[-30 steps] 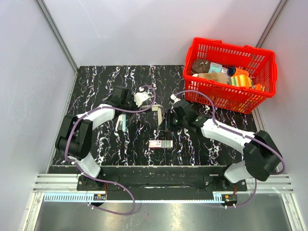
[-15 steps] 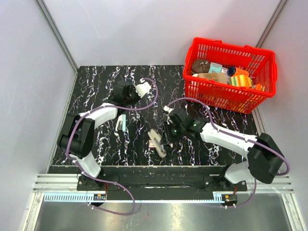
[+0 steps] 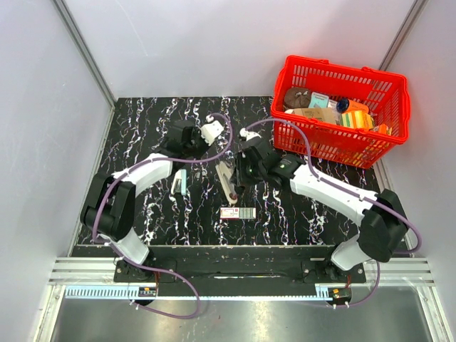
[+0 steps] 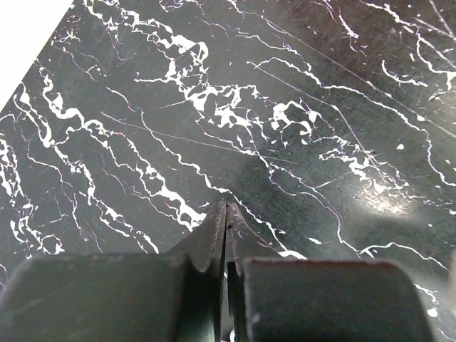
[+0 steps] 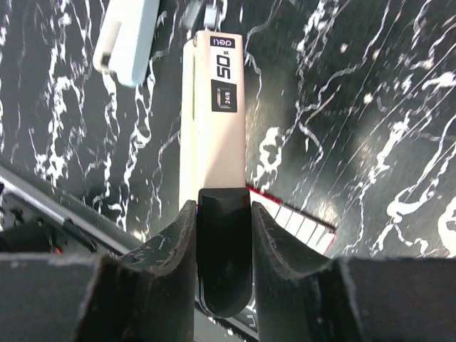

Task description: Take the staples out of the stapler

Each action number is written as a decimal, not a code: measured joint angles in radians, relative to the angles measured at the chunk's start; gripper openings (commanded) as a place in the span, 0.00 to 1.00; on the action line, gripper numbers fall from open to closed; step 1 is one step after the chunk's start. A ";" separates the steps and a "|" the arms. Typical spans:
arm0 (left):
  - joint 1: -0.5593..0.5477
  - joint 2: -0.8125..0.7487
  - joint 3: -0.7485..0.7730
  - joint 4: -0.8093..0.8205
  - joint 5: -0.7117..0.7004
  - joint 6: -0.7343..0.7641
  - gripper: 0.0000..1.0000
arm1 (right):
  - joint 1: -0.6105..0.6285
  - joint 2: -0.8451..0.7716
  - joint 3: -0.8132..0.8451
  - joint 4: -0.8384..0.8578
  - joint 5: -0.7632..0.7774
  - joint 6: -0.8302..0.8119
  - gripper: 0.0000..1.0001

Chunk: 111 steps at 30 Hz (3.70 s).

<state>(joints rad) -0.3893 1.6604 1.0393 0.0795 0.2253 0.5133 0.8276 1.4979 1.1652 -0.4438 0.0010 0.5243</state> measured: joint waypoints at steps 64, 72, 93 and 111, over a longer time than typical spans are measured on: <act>0.350 0.013 0.157 -0.610 0.228 -0.152 0.49 | 0.050 0.939 0.886 -0.101 0.258 -0.059 0.59; 0.355 0.006 0.157 -0.610 0.229 -0.151 0.49 | 0.051 0.939 0.890 -0.130 0.259 -0.053 0.53; 0.365 -0.035 0.145 -0.609 0.232 -0.150 0.49 | 0.097 0.938 0.882 -0.148 0.325 -0.071 0.24; 0.365 -0.140 0.112 -0.639 0.233 -0.139 0.49 | 0.111 0.862 0.771 -0.201 0.383 -0.083 0.43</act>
<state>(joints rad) -0.0242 1.5208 1.1515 -0.5598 0.4580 0.3744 0.9390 2.3596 1.9366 -0.6445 0.3840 0.4416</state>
